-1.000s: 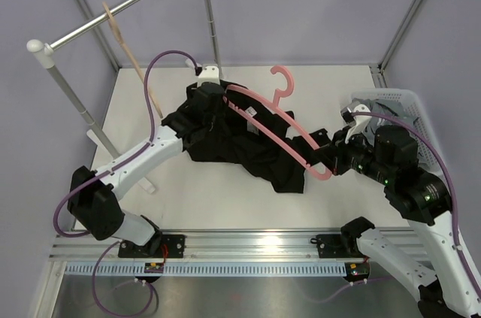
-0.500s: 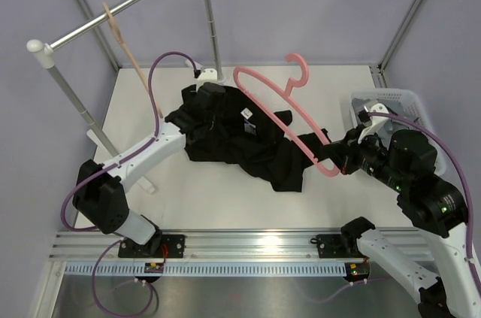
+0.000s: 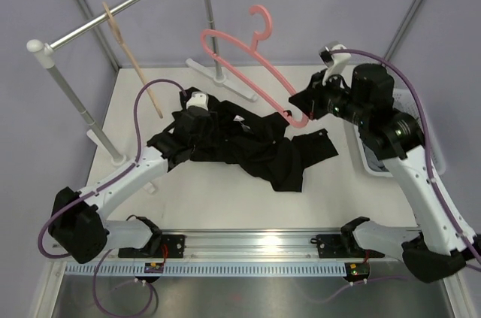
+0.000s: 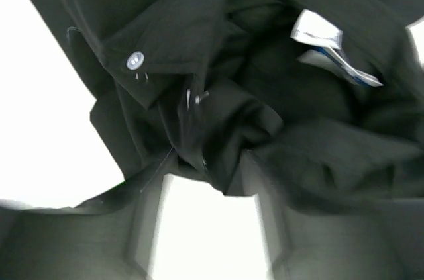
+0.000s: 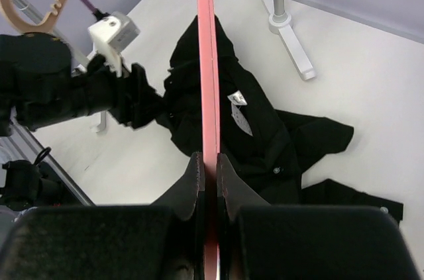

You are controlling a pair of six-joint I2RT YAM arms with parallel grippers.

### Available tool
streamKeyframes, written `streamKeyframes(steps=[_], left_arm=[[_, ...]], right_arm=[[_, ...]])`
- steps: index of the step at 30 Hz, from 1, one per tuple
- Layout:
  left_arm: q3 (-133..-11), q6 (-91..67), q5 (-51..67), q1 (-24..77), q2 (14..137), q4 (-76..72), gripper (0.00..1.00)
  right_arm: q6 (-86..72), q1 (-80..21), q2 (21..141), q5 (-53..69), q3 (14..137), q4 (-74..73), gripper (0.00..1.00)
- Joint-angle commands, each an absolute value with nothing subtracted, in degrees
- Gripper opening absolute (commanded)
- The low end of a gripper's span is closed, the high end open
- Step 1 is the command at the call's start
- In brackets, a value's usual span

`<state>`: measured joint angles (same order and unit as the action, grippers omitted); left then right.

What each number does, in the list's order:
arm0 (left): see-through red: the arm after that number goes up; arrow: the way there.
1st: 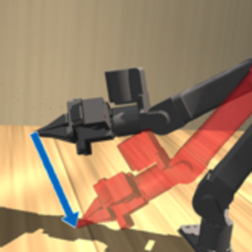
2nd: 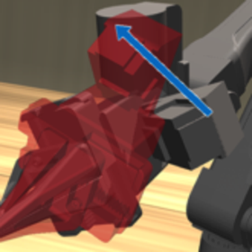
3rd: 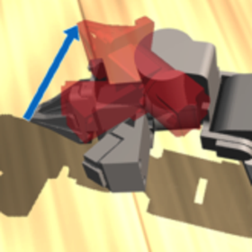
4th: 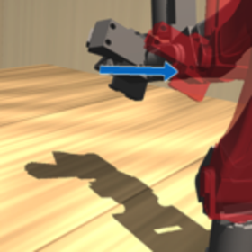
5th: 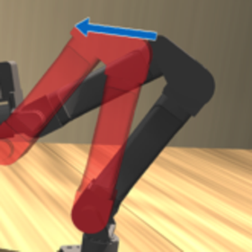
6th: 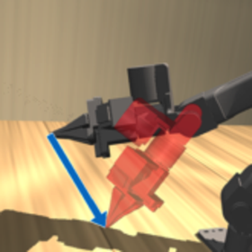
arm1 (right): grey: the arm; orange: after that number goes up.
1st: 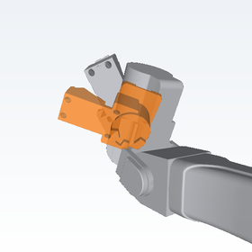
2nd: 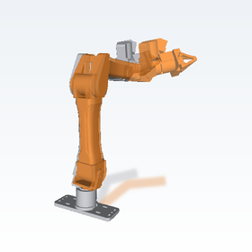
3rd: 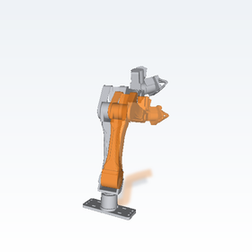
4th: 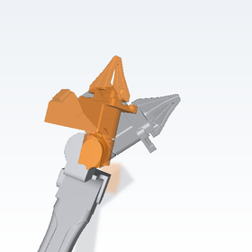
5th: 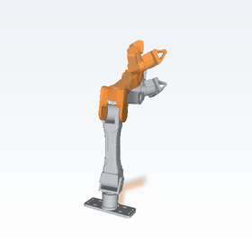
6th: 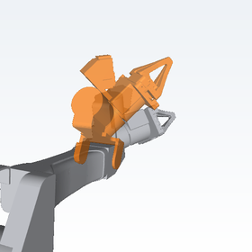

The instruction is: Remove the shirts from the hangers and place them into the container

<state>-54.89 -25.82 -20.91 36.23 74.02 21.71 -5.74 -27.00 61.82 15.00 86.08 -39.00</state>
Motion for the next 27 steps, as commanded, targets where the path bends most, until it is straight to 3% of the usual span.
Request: streamKeyframes(steps=[1, 4, 6, 16, 27], left_arm=[[-54.84, -25.14, -13.19, 36.56, 68.74, 21.87, 0.68], [-56.85, -23.56, -9.24, 36.56, 65.22, 24.86, 0.93], [-58.18, -22.42, -6.78, 36.65, 62.24, 26.45, 0.99], [-62.76, -16.44, -4.30, 36.56, 47.74, 35.07, 0.99], [-48.26, -11.43, -9.40, 36.65, 37.71, 34.89, 0.99]], right_arm=[[-3.78, -28.55, 67.56, 17.93, 92.09, -30.86, 0.00], [-1.76, -30.66, 73.19, 17.32, 96.41, -29.36, 0.00], [-0.71, -31.46, 75.66, 16.09, 99.30, -28.48, 0.00], [3.78, -35.59, 89.20, 15.64, 110.29, -22.85, 0.00], [7.03, -40.34, 105.19, 14.59, 124.88, -21.01, 0.00]])
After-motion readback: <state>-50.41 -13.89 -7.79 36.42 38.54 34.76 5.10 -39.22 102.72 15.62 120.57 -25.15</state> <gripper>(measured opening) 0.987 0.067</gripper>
